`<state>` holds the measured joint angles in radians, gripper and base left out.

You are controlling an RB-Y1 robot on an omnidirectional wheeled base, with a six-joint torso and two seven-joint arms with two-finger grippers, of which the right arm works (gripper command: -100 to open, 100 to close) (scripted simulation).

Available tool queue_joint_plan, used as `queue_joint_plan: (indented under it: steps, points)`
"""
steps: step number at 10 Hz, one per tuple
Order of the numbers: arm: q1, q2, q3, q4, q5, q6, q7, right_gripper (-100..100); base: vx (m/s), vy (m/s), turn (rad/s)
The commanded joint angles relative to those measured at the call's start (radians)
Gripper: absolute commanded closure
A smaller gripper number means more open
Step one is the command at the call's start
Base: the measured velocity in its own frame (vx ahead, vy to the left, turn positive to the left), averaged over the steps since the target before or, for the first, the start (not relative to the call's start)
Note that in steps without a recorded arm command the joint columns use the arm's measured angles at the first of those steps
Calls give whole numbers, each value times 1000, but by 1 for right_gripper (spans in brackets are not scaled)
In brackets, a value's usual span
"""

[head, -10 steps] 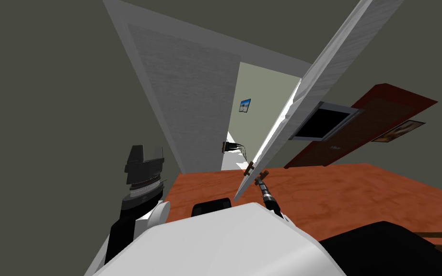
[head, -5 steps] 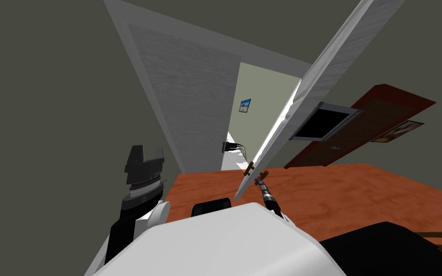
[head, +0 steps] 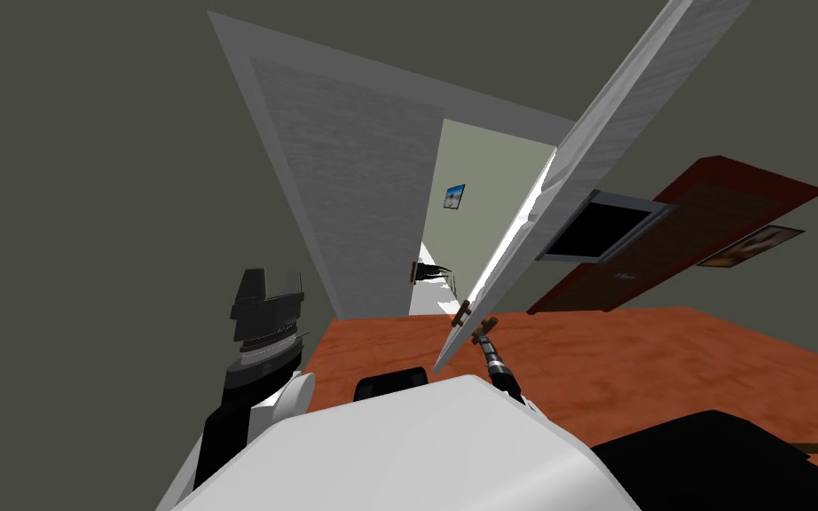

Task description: Pull the door open

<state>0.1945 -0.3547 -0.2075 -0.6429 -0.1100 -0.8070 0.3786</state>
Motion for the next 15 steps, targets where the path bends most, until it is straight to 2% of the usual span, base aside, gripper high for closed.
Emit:
queue_joint_plan:
  steps: [1, 8, 9, 15]
  points:
    - [-17, 5, 0, 1, -8, 1, -29, 100, -22, -32, 0]
    - [-17, 5, 0, 1, -8, 1, -29, 100, 3, 2, -3]
    - [-8, 0, 8, 9, 0, -3, -31, 100, -57, -43, 13]
    - [-14, 2, 15, 10, 0, -4, -62, 100, -31, -43, 20]
